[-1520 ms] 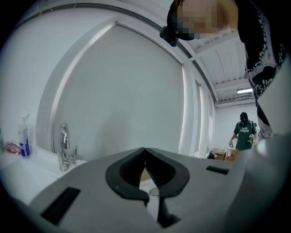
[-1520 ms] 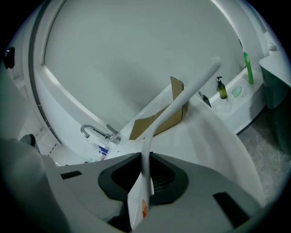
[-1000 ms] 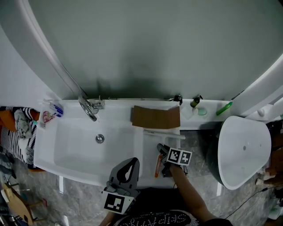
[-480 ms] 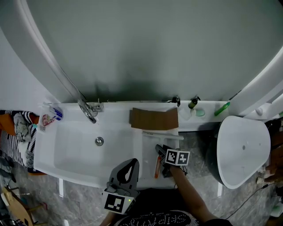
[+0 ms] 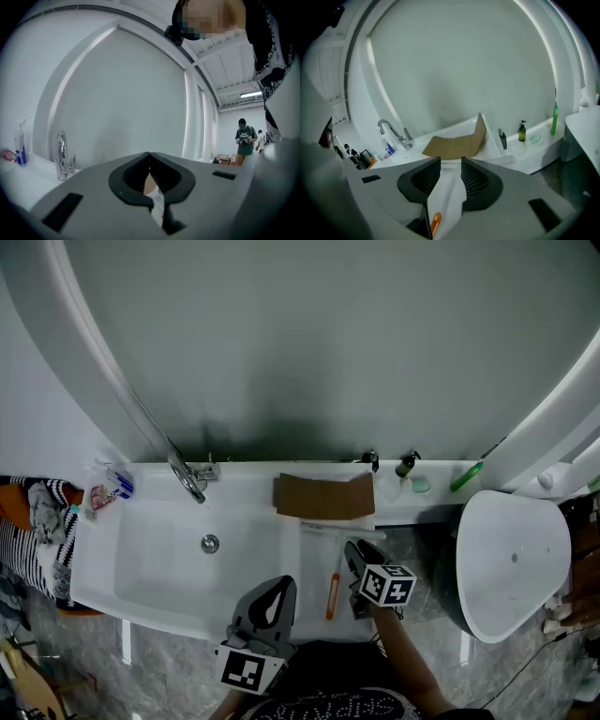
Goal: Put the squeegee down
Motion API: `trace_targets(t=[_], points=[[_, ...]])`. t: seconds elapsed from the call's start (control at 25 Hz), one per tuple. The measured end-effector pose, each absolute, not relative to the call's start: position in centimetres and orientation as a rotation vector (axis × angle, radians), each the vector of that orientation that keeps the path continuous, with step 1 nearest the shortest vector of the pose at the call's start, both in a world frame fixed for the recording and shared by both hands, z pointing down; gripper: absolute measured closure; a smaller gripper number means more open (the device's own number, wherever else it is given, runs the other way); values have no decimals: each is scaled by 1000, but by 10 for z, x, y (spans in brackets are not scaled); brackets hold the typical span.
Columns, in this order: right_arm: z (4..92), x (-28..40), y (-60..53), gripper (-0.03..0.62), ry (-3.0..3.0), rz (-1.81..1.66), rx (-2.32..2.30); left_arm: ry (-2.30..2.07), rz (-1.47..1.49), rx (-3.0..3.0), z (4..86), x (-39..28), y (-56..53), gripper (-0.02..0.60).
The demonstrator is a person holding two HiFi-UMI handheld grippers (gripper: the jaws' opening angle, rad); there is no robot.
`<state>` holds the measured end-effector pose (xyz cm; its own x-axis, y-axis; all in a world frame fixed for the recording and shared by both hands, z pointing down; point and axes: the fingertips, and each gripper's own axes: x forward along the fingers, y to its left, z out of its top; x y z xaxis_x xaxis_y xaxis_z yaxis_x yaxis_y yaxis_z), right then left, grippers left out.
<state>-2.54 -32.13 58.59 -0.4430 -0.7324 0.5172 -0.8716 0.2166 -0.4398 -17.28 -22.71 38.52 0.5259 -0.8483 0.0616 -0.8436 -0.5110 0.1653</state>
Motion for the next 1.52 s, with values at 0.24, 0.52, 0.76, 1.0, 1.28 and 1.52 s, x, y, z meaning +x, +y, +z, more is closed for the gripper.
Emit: trace_targets(t=[0.24,0.52,0.76,1.0,1.28,1.52], points=[[472,-30,-324,471,-2585,642,1574,-1441,-58,2608,377,-166,-222,575],[360,-48,-263,543,-2808,285,1511,-1463,-118,2586,366,-164,-212,575],[350,-57,-215,563,-2783,32,1499,-1490,-112,2560,376,-171,-204,575],[392,-66,-205,568,-2709,246,1511,-1505,-141,2552,393,-165,-198,575],[401,-85,-198,569,-2753,282,1399,-1397,-132,2594,398,-151,-190,577],[403,-86,-196,569,-2743,309,1380,-1404,-111,2567,402,-152,-188,577]])
